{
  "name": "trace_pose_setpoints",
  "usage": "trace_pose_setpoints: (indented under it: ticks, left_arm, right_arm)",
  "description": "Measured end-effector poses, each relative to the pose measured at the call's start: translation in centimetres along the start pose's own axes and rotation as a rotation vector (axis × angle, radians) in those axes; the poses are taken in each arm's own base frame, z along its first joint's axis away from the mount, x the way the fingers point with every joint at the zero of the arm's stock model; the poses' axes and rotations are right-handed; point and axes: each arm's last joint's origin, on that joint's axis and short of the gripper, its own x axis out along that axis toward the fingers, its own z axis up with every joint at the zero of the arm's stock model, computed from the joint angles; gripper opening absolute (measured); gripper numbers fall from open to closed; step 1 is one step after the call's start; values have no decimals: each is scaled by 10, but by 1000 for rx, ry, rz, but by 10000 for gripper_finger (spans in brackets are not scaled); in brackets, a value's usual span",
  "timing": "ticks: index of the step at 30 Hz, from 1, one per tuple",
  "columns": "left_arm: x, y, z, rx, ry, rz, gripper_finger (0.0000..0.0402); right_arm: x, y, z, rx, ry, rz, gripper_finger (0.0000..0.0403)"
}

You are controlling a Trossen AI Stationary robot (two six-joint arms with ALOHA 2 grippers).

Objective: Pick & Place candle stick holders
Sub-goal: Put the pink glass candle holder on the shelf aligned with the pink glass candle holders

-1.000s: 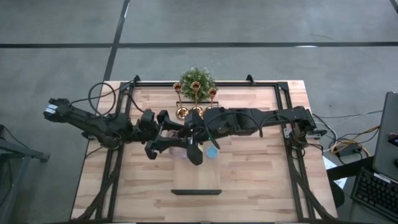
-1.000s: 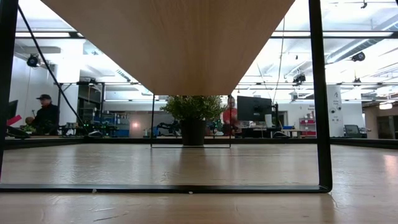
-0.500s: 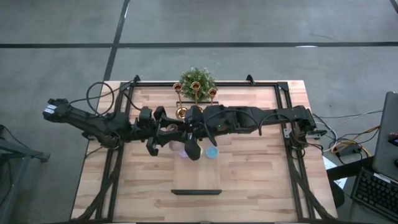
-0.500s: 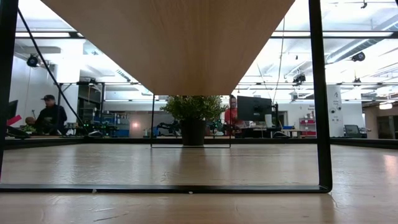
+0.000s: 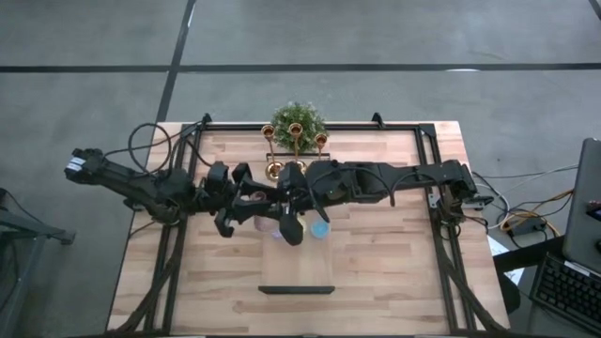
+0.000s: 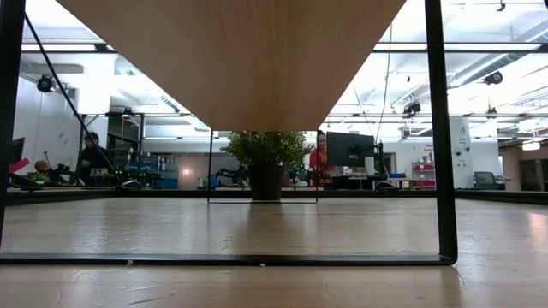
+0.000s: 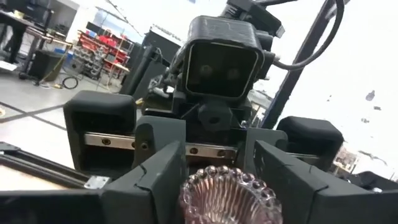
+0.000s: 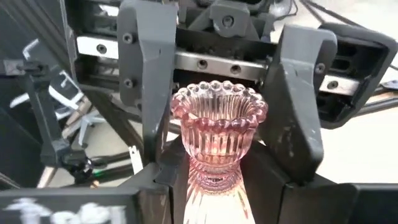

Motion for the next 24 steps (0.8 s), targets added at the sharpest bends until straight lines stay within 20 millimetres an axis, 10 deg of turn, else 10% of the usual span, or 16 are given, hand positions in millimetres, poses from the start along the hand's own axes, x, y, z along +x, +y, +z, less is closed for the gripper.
trace_pose_setpoints:
  ticks: [24]
  left_arm:
    - [-1, 0, 2, 0, -5, -4, 175]
  right_arm:
    - [0, -1, -1, -6, -4, -27, 111]
